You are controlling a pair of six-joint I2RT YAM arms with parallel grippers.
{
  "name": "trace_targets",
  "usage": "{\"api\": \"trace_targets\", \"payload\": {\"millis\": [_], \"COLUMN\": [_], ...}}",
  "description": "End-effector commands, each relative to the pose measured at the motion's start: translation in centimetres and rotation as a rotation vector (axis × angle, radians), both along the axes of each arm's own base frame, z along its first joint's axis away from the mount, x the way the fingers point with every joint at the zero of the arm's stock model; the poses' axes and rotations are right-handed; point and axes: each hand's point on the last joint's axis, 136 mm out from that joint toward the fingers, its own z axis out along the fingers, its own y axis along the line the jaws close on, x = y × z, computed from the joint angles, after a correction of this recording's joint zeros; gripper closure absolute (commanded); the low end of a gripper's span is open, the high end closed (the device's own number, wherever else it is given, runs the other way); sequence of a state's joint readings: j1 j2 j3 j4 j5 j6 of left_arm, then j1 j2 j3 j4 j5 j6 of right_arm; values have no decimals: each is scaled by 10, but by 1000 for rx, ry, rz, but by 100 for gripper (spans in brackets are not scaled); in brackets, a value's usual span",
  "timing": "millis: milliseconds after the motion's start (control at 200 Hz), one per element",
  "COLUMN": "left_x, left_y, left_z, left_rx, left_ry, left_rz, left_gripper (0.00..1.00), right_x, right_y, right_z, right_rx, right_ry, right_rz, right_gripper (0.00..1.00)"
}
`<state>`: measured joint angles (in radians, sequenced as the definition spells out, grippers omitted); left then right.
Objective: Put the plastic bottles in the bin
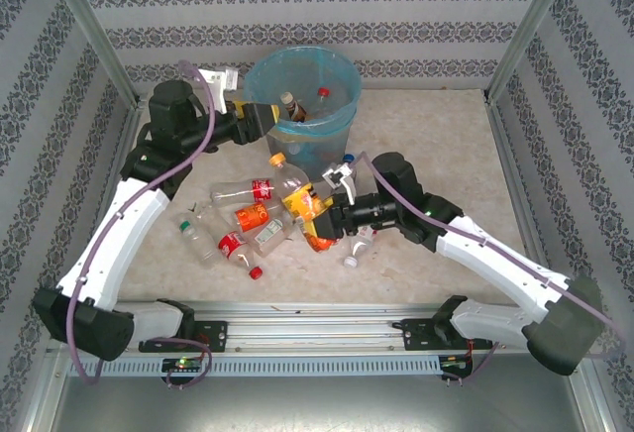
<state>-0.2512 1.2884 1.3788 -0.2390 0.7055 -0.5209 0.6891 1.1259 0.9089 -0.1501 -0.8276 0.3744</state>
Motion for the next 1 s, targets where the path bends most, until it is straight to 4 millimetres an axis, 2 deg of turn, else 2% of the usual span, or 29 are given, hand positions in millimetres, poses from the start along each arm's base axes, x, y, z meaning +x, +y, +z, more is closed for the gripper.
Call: {"api": "trace_targets", "payload": {"millis": [0,245,405,515,774,994], "left_x": [-12,-16,-14,-13,-15,-16], "left_y": [-15,-24,-25,-26,-27,-32], "left_z": [22,30,27,24,13,7], "left_rx": [-212,-368,-377,-379,-375,-349], "left_ry": [113,183,201,216,238,232], "left_rz": [-203,-404,-417,-423,-445,-448], "left_gripper": [39,41,35,35,41,45], "right_x": [6,23,28,32,39,44], "right_y": [-7,-21,-21,-18,-13,-5], "right_z": [29,37,45,51,58,55], "right_rx": [58,40,50,58,68,71], "right_ry": [-87,-132,-153,-162,-165,-146], "right_rz": [-36,-140,-154,-154,-154,-143], "right_gripper": [54,54,54,55,55,55]}}
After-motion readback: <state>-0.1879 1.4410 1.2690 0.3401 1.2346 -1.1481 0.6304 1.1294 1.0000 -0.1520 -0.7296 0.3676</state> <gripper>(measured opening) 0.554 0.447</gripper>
